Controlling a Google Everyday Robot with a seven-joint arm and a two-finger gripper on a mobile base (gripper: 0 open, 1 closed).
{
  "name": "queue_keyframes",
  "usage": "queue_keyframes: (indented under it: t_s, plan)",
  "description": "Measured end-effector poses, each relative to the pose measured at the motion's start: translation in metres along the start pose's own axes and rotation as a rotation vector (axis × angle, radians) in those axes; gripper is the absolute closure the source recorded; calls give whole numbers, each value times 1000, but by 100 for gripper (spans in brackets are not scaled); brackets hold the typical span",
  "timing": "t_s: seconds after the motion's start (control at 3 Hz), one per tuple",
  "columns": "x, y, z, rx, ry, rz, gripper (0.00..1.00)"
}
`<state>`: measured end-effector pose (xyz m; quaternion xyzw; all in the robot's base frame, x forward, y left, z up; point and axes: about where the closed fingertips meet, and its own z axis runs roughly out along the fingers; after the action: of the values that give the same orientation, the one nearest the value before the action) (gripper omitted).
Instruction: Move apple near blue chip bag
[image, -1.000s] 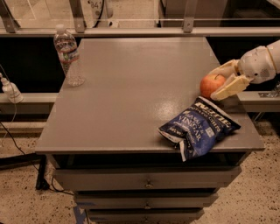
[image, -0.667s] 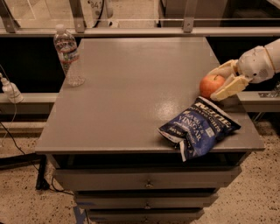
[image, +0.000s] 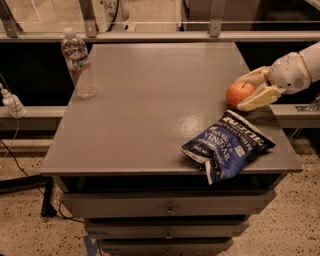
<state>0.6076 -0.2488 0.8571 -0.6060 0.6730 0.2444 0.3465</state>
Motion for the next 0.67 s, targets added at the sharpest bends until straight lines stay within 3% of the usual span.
queue_keyframes:
  t_s: [0.33,0.67]
  plan:
    - [1,-1,0,-4,7,-5,0]
    - [1,-3,-2,-2,12,-6,0]
